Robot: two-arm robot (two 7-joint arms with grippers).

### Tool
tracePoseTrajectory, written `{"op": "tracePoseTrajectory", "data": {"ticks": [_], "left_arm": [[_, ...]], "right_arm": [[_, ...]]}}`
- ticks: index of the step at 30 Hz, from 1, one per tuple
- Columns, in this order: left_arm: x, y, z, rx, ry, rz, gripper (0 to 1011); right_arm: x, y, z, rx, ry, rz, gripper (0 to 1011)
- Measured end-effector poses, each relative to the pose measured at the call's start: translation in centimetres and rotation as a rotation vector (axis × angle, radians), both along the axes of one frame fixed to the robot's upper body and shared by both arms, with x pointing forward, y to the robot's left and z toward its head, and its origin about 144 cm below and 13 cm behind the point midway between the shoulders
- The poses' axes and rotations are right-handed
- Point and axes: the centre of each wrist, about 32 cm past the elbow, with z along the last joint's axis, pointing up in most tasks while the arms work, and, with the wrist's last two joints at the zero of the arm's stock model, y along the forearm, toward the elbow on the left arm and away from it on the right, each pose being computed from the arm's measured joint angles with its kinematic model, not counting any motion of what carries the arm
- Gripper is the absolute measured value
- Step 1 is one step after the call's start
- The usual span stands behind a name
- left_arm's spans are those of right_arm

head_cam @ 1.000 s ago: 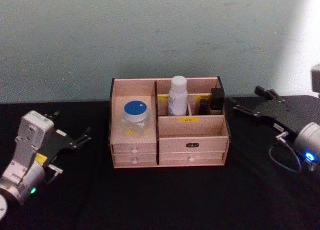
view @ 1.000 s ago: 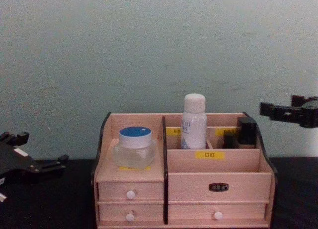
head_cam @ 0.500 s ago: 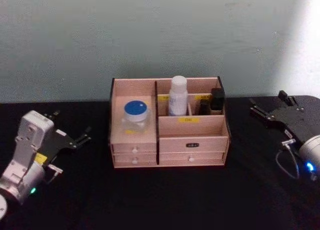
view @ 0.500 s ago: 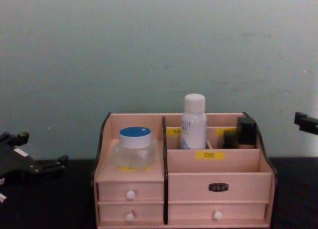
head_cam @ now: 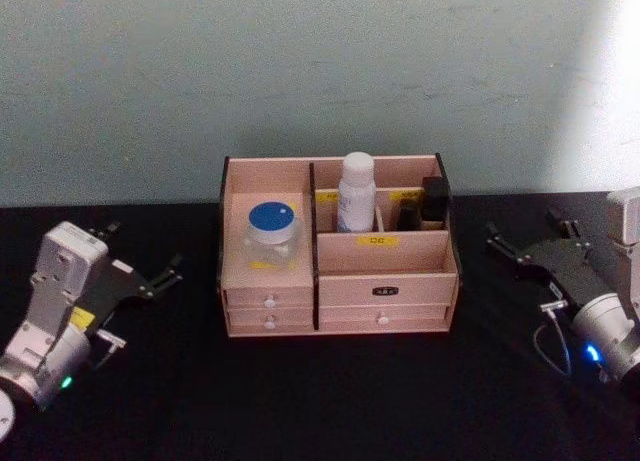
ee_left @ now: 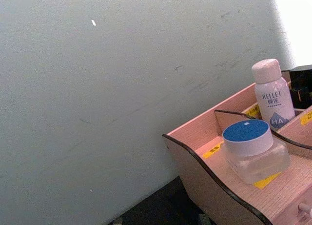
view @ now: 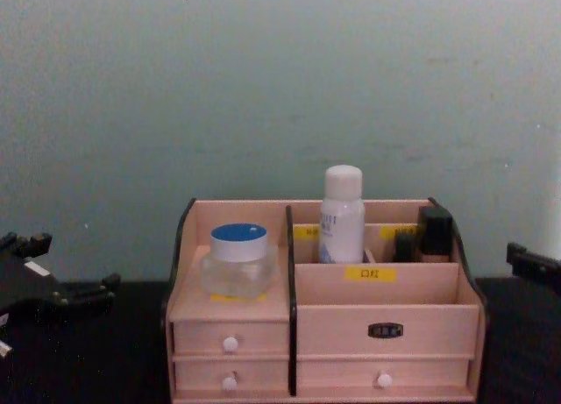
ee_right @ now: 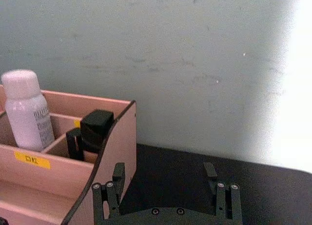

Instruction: Pick up the facial cleanser and watermelon frost from the table and place them into the tiered storage box.

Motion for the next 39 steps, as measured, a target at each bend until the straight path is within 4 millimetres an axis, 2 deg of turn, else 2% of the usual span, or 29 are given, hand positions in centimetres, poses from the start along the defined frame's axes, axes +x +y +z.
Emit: {"op": "tracePoseTrajectory", "data": {"ticks": [12,39], "left_arm": [[0.0,0.0,0.0,0.0,0.0,0.0,1001],[0.0,0.0,0.0,0.0,0.0,0.0,1001]], "right_arm": [[0.15,0.05,-0.81,-0.009,0.031,0.002,1003],[0.12,0.03,-0.82,-0.011,0.033,0.004,1002]]}}
